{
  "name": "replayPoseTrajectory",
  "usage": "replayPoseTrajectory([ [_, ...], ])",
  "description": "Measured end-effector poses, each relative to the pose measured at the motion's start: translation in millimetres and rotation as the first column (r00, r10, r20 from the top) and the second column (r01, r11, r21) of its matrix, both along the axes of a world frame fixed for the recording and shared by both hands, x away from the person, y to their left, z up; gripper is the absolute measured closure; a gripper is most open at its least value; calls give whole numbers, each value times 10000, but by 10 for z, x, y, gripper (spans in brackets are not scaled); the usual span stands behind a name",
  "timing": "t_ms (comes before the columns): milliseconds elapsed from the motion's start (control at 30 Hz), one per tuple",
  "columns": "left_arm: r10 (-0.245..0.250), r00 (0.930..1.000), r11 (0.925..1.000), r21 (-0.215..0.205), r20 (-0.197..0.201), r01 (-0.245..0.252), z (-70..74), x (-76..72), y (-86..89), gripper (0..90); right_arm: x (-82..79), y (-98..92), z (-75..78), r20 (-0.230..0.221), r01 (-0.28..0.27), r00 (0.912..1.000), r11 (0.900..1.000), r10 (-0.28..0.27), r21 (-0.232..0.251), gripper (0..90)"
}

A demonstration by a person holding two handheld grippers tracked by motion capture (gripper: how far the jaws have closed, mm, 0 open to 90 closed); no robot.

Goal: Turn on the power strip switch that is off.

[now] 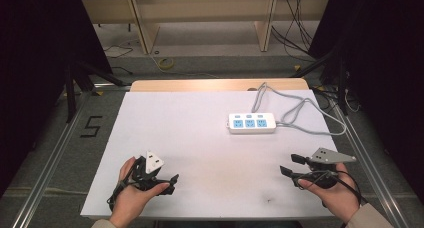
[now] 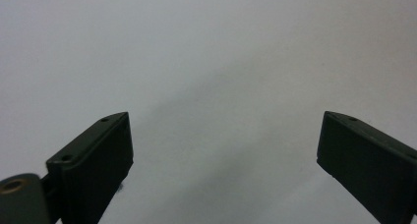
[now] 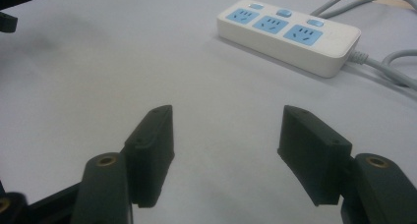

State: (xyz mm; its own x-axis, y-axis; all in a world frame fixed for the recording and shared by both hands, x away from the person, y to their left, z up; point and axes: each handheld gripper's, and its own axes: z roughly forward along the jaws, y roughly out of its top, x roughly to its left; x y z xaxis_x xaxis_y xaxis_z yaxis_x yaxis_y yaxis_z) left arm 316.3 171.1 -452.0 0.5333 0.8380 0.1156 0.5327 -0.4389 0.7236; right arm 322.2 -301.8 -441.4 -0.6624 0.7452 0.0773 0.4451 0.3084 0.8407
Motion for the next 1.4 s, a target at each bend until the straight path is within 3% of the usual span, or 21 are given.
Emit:
replayPoseTrajectory([
  [100, 10, 10000, 10000, -43, -14, -10, -3, 3, -8, 71, 2, 2, -7, -27, -17, 10000, 10000, 17, -1, 405],
  [233, -91, 10000, 9998, -190, -40, 90, -2, 2, -30, 80, -4, -1, -4, -183, 60, 9998, 9998, -64, -211, 537],
  [367, -169, 9998, 9998, -104, -51, 168, 1, 3, -35, 82, 4, 0, 25, -4, -5, 10000, 9988, 5, -494, 707],
  [600, -85, 10000, 9998, -153, -13, 85, -8, 22, -37, 91, 66, 18, 74, 194, 252, 9995, 9962, -237, -833, 894],
  [1400, -146, 9999, 9999, -70, -47, 146, -16, 37, -72, 98, 398, 226, 154, 321, 395, 9988, 9935, -362, -1070, 900],
])
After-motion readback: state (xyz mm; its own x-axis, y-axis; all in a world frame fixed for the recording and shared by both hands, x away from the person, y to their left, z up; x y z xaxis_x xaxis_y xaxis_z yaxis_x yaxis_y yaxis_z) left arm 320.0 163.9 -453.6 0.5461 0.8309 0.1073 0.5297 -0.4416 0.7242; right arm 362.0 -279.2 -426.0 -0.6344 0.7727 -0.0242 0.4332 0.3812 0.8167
